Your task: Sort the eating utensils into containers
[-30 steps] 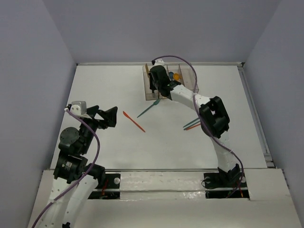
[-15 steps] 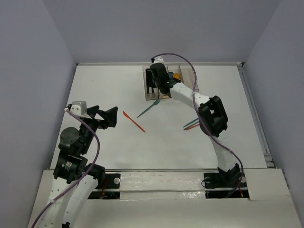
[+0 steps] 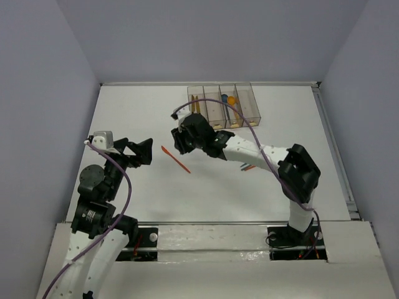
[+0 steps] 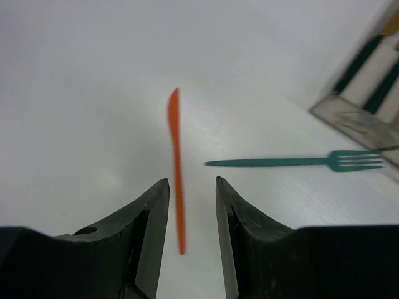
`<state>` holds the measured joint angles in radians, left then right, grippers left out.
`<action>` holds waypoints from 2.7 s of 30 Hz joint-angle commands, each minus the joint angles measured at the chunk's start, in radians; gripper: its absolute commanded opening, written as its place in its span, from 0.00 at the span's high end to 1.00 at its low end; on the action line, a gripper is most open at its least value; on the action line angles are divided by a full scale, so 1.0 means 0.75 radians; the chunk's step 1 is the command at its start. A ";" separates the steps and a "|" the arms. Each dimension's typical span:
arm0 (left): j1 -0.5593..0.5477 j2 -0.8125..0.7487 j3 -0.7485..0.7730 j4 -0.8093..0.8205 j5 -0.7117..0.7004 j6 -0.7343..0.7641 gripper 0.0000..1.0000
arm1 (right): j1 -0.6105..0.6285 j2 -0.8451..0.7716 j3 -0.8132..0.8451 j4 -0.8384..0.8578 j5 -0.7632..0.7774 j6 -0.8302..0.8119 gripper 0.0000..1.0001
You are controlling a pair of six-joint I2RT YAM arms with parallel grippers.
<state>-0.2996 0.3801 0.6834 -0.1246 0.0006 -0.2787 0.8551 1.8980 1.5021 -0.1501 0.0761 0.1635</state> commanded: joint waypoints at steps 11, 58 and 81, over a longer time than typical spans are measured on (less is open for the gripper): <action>0.027 0.019 0.052 0.058 -0.027 0.007 0.01 | 0.220 0.095 -0.113 -0.117 0.050 0.025 0.52; 0.003 0.007 0.052 0.056 -0.009 0.012 0.01 | -0.074 0.586 0.787 -0.603 -0.582 -0.664 0.51; 0.003 0.002 0.052 0.056 -0.007 0.012 0.01 | -0.124 0.801 0.930 -0.771 -0.625 -0.697 0.51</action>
<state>-0.2939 0.3901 0.6834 -0.1246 -0.0116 -0.2783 0.7731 2.4771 2.1895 -0.7086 -0.3866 -0.3458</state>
